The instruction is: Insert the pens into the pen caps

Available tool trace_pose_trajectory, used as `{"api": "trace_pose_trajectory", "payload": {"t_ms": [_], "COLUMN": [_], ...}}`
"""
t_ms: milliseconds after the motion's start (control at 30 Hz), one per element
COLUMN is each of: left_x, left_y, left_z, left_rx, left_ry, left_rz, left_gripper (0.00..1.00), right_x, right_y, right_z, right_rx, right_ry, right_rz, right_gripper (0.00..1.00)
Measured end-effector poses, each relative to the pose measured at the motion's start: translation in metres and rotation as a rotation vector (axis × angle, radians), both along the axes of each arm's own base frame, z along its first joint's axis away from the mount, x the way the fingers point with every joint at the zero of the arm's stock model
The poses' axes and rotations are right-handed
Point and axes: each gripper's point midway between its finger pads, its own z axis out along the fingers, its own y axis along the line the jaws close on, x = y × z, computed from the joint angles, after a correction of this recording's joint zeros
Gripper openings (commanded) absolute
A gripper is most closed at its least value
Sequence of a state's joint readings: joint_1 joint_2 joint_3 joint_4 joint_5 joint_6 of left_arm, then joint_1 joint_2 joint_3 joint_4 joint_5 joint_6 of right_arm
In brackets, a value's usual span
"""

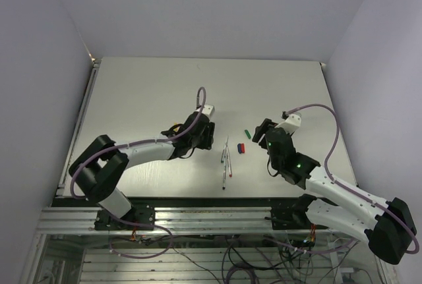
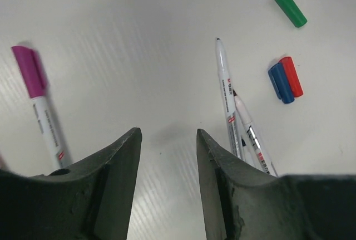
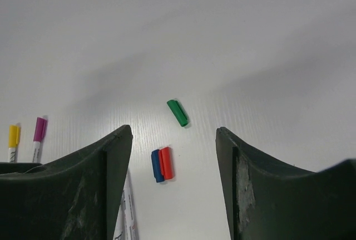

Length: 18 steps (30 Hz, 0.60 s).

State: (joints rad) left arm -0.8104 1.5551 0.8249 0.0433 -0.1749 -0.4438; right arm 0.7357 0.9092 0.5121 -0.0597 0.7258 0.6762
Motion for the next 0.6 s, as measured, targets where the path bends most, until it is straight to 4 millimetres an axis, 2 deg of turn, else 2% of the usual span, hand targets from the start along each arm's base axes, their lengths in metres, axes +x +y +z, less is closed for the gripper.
{"api": "trace_pose_trajectory", "payload": {"t_ms": [333, 600], "left_x": [-0.007, -0.016], "left_y": [-0.045, -0.055], "left_z": [-0.011, -0.024], "left_rx": [0.032, 0.059], "left_ry": [-0.003, 0.013], "left_rz": [-0.08, -0.109], "left_gripper": [0.54, 0.53], "right_x": [-0.008, -0.008], "right_y": [-0.008, -0.008], "right_z": [-0.01, -0.01], "right_rx": [-0.001, 0.01], "right_ry": [0.017, 0.016], "right_rz": [-0.011, -0.016], "right_gripper": [0.58, 0.57]}}
